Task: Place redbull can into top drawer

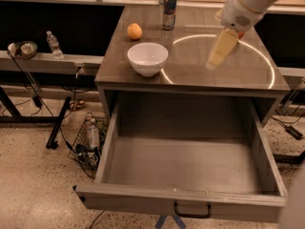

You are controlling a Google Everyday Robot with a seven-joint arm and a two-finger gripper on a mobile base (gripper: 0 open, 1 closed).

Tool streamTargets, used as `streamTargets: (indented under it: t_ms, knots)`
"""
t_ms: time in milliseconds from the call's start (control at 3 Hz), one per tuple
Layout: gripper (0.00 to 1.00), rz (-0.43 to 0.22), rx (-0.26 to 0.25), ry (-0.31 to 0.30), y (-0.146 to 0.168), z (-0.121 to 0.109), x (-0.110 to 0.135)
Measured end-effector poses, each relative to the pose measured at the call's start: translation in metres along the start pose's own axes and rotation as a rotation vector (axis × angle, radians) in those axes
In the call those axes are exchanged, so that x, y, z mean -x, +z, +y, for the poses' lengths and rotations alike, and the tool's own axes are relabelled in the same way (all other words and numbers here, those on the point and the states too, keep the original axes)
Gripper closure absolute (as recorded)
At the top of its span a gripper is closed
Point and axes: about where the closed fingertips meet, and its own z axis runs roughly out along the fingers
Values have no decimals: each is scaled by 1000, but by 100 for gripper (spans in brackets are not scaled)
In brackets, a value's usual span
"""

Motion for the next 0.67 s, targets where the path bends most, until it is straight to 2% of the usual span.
streamTargets:
  t_ms: [333, 667]
  knots:
    - [0, -47, -50, -2, 4, -34, 14]
    - [0, -47, -50, -2, 4, -34, 14]
